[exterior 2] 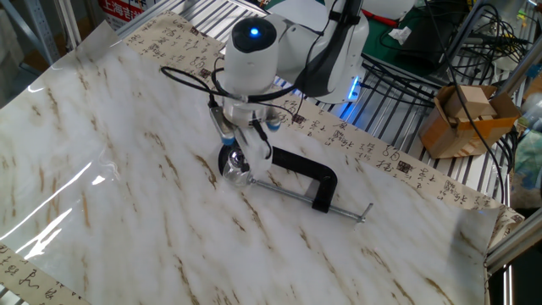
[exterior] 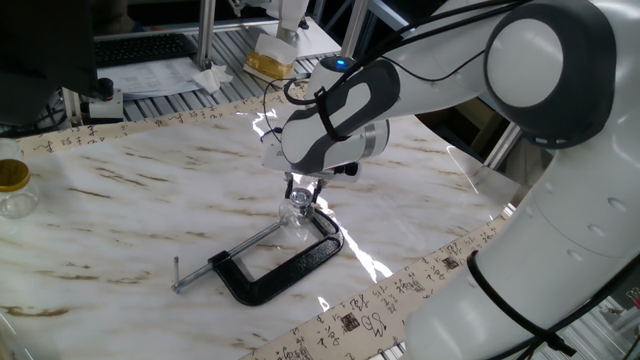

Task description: Unscrew the lid from the jar

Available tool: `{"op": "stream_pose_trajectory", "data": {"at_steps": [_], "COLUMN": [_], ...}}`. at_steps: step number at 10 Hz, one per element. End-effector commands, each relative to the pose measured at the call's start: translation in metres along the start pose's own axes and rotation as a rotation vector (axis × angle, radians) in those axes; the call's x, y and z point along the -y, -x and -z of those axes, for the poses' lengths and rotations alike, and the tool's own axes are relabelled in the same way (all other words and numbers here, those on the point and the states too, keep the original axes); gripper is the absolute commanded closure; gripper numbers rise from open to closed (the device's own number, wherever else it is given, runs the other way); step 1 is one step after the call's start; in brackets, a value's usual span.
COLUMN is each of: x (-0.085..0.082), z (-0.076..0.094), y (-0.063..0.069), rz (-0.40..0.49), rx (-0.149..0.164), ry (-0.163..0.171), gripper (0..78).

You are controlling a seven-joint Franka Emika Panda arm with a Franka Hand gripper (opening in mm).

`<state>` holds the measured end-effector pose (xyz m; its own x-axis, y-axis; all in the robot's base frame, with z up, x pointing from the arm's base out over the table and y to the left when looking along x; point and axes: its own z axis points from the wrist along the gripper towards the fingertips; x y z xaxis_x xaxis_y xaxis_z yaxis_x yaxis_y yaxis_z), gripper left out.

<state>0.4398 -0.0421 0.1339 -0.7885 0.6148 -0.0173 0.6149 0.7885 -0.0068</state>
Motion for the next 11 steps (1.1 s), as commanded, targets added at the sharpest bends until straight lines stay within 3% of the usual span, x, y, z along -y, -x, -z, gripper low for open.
{"op": "stream_pose_trajectory", "data": {"at_steps": [1, 11], "x": [-0.01, -0.02], "z": [0.003, 0.015], "y": [-0.002, -0.002], "rz": [0.552, 0.65], "rx": [-0.006, -0.04], "ry": [-0.032, -0.062], "gripper": [76.4, 76.4]}}
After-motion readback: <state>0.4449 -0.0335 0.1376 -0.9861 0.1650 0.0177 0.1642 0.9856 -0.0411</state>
